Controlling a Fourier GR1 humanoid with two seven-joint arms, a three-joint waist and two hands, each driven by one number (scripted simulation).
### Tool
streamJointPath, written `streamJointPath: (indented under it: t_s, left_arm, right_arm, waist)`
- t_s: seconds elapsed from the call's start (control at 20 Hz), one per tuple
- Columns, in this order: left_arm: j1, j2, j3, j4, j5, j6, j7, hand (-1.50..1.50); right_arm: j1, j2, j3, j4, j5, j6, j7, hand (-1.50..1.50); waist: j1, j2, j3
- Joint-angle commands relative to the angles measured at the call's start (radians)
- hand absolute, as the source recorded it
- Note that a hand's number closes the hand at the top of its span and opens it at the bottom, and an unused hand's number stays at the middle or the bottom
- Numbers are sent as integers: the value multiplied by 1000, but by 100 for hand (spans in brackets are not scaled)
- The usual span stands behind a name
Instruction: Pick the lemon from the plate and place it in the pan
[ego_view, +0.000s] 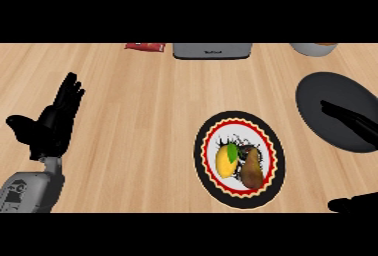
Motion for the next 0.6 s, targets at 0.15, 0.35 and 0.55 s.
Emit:
streamJointPath:
  t_s: [0.15, 0.35, 0.55]
  left_arm:
    - [-9, -51, -39, -3, -40, 12, -4, 0]
    - [-10, -47, 0, 66, -27, -34, -57, 0]
    - [-58, -28, 12, 11, -37, -21, 45, 0]
  right_arm:
    - [-270, 16, 49, -117, 37, 76, 385, -150]
    - [-390, 139, 108, -118, 66, 132, 514, -150]
    - [-449, 207, 114, -52, -14, 235, 494, -150]
  waist:
    - [34, 6, 1]
    - [24, 6, 2]
    - [21, 5, 2]
